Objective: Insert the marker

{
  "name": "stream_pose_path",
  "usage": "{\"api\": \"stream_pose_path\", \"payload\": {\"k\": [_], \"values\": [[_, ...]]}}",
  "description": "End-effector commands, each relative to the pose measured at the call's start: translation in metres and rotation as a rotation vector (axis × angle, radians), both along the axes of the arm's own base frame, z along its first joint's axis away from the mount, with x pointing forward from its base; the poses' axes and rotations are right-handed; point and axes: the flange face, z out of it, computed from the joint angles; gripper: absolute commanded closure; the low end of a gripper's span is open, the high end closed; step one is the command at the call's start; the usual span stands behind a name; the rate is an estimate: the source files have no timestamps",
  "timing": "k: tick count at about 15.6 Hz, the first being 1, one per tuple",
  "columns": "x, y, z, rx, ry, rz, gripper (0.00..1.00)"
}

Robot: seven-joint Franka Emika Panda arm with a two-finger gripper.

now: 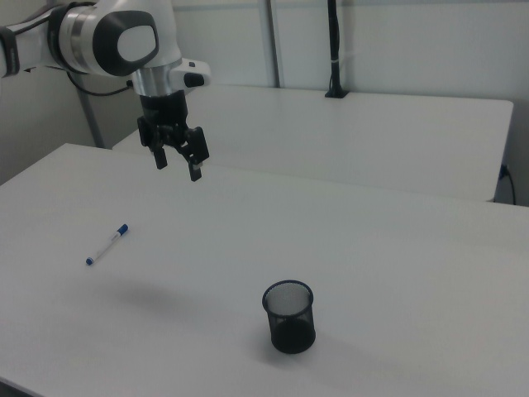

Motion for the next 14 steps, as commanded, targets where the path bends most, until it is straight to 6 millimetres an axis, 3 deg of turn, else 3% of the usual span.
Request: {"api": "stream_pose_path", "payload": {"k": [1, 14], "values": [[-0.0084, 0.0009, 0.0035, -0.011, 0.017, 0.006, 0.0], [-0.0039, 0.0045, -0.004, -0.015, 0.023, 0.019, 0.0]]}}
